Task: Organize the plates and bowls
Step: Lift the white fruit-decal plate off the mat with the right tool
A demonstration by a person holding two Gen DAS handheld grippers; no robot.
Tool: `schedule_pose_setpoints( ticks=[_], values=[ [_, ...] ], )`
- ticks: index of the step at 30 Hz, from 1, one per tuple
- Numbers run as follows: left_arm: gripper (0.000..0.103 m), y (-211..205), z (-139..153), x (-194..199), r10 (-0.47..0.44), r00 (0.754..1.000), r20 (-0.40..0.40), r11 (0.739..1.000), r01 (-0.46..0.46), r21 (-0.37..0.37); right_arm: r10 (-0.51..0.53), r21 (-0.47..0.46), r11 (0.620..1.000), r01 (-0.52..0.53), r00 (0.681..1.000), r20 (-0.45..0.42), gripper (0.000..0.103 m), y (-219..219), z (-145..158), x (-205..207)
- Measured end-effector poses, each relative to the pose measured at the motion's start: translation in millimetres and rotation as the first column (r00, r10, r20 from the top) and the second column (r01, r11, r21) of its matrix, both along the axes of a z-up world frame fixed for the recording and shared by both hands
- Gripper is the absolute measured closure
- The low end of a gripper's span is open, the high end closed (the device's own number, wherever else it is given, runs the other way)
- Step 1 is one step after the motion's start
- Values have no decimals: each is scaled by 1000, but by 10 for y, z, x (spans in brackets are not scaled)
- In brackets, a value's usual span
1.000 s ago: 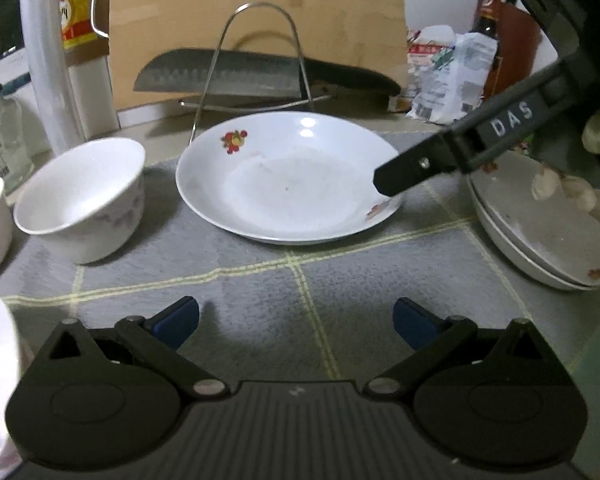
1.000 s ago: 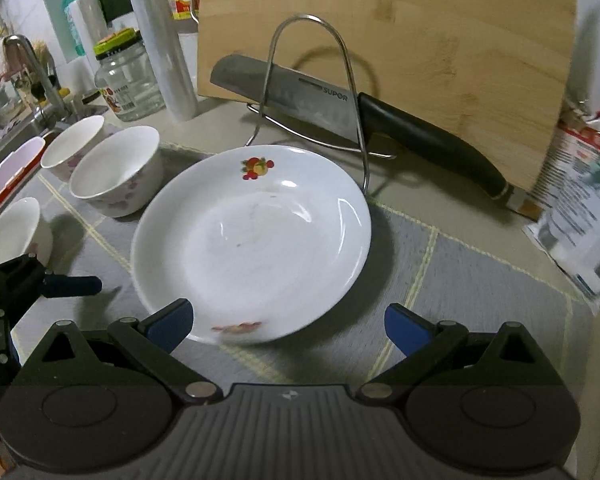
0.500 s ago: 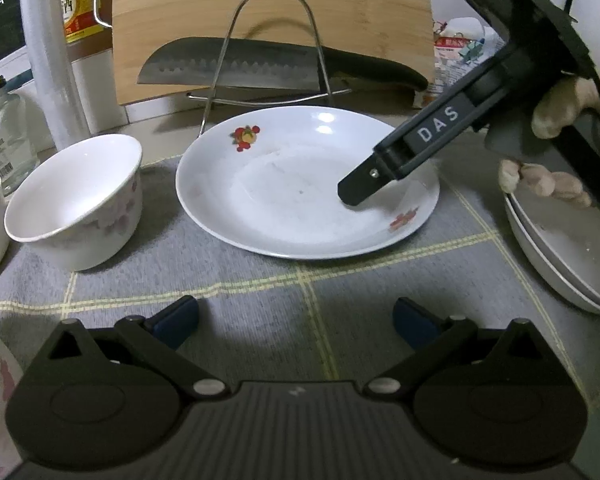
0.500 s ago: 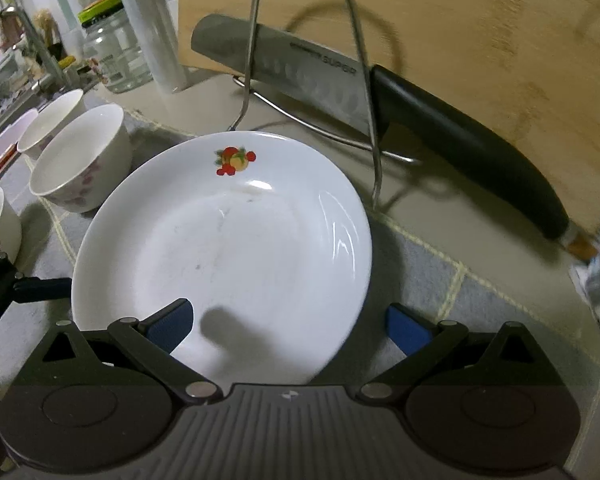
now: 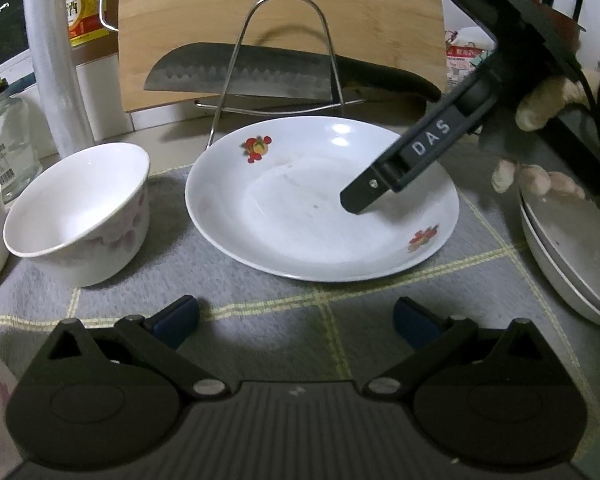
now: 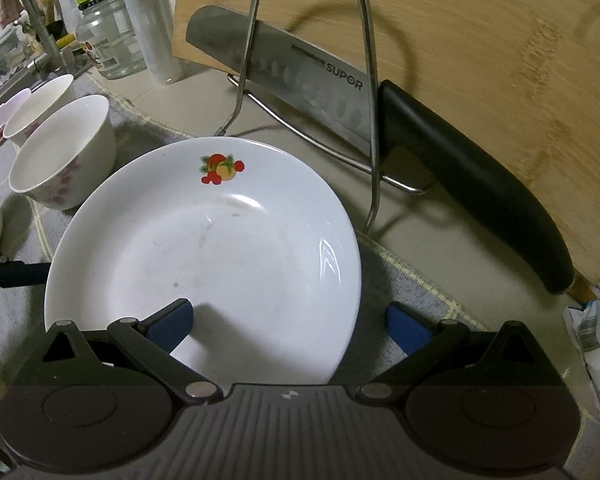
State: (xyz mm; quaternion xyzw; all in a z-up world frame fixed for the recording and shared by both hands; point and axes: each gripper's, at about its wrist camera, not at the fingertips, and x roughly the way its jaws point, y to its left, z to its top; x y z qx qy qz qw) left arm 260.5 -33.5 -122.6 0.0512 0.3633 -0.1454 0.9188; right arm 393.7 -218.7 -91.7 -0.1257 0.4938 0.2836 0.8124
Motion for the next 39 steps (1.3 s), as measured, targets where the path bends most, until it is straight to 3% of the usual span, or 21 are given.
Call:
schedule_pose_setpoints(
  ticks=[4,11,27,39],
  values=[
    [0,0,-4,42,-9,1000,1,1000,9,1,6,27,1000,-6,1000,4,0,-30,4,8],
    [0,23,-22,92,-44,999,26,999,44,-4,85,161,984,-78,995,-42,0,-68,39,75],
    [0,27,-37,164,-106,992,65,994,107,-8,147,289,950,-121,986,-73,0,-142,30,291],
    [1,4,-33,110,-165,978,128,986,160,44,181,337,931,-140,979,-94,0,-129,29,379]
  ],
)
